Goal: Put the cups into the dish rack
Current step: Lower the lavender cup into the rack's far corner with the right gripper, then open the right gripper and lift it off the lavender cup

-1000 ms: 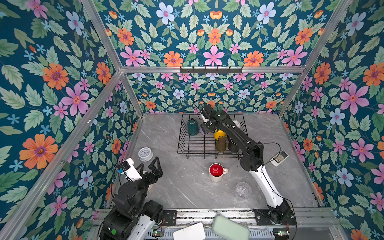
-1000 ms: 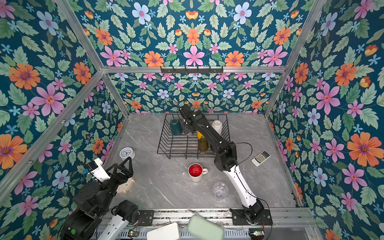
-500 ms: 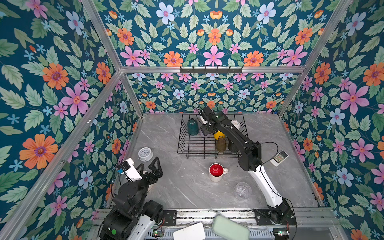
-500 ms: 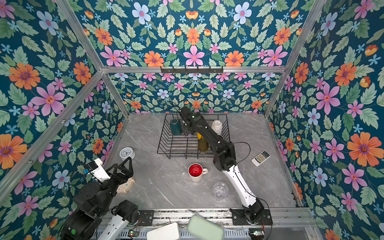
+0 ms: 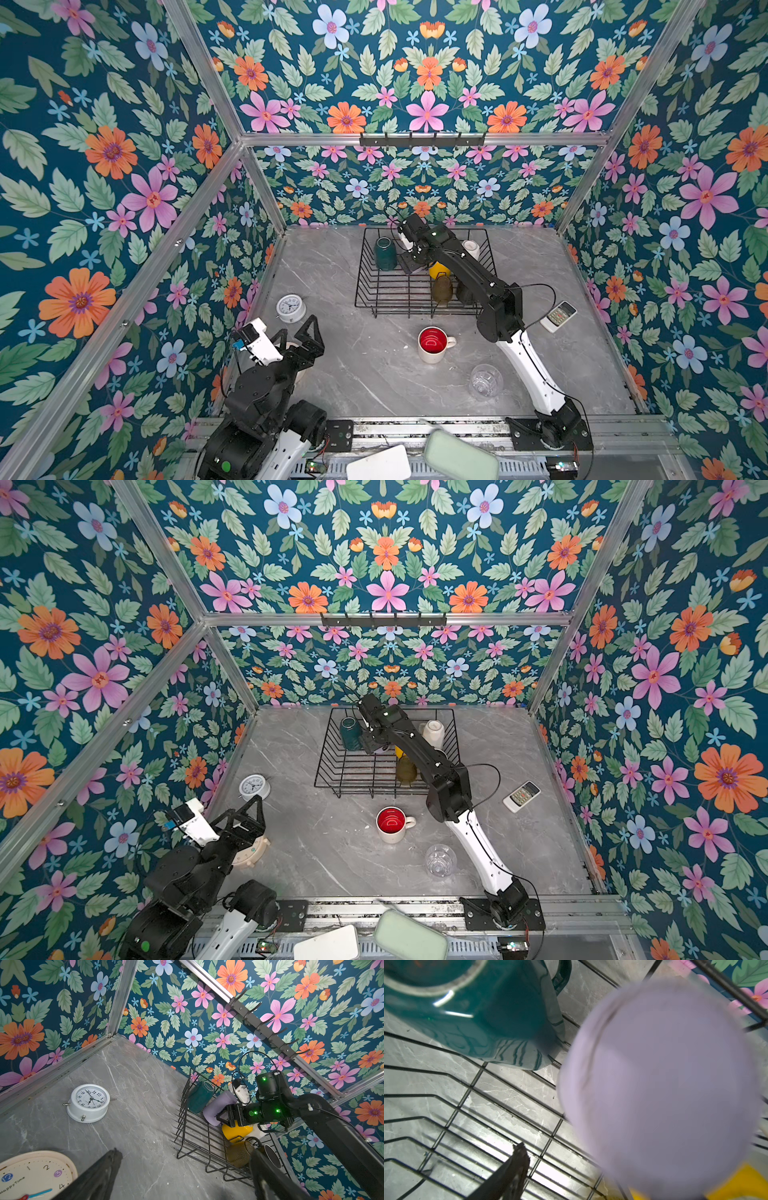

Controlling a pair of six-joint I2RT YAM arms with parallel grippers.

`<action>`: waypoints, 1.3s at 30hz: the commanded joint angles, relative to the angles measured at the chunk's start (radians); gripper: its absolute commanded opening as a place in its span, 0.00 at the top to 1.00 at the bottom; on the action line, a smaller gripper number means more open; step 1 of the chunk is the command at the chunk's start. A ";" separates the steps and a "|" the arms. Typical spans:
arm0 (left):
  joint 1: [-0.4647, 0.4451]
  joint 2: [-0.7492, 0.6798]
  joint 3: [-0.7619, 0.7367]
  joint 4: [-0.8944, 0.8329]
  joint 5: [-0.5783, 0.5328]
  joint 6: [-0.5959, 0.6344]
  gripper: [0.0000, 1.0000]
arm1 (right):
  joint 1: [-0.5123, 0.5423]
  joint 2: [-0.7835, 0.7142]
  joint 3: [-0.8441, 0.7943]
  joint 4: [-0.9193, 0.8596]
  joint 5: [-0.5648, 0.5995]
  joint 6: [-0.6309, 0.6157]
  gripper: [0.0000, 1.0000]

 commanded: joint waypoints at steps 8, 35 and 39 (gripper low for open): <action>-0.001 -0.007 0.010 -0.015 -0.023 -0.004 0.00 | 0.001 -0.106 -0.038 0.036 -0.052 0.018 0.12; -0.001 0.279 0.026 0.069 0.247 -0.001 0.03 | -0.001 -1.321 -1.402 0.417 -0.052 0.333 0.11; -0.001 0.383 0.034 0.094 0.352 0.012 0.09 | -0.002 -1.464 -1.526 0.417 -0.010 0.374 0.10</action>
